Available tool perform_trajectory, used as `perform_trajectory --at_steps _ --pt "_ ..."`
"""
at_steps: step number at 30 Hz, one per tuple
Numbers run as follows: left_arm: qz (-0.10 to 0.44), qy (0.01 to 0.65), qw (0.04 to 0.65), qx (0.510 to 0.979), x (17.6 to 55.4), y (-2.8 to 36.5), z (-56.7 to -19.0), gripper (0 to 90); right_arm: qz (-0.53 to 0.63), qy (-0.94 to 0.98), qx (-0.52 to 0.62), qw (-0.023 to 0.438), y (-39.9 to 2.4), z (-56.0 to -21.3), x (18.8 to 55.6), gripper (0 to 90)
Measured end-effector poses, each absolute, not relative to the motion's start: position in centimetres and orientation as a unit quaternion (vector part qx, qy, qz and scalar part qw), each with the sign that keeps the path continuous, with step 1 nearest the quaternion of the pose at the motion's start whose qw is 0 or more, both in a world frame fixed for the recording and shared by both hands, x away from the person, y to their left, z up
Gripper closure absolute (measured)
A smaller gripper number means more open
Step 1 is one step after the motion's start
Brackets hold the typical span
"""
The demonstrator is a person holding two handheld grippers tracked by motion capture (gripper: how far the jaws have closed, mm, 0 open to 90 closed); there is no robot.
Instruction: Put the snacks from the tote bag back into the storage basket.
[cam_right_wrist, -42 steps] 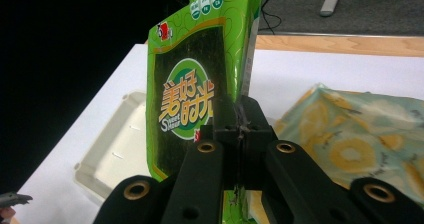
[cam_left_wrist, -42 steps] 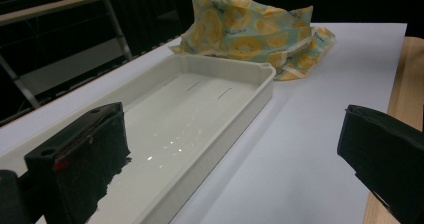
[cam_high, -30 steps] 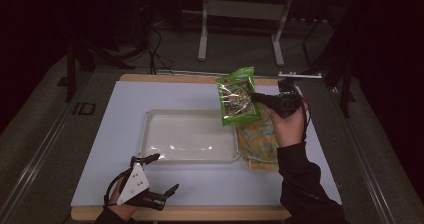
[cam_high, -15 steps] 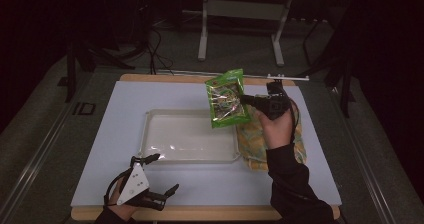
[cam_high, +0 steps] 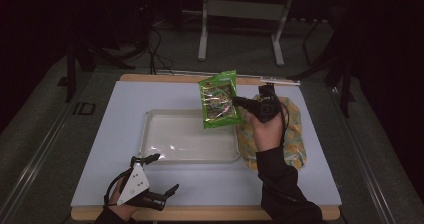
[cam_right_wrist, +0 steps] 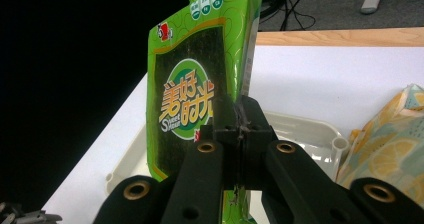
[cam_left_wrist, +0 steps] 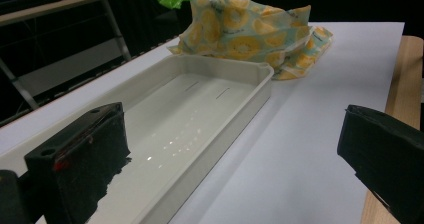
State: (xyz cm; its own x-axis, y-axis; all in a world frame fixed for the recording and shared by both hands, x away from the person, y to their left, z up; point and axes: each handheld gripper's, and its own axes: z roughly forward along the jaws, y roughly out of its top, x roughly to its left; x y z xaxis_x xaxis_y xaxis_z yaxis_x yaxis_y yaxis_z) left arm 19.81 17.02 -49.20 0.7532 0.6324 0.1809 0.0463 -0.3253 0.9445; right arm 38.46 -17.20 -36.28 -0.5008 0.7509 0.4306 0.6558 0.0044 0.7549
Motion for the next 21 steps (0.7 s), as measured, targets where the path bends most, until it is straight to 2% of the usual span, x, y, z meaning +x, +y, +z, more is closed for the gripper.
perform_trajectory --at_steps 21 --pt "0.272 0.219 0.538 0.767 19.8 17.0 -49.2 0.3 0.508 0.682 0.525 0.016 -15.6 -41.3 37.9 88.8"
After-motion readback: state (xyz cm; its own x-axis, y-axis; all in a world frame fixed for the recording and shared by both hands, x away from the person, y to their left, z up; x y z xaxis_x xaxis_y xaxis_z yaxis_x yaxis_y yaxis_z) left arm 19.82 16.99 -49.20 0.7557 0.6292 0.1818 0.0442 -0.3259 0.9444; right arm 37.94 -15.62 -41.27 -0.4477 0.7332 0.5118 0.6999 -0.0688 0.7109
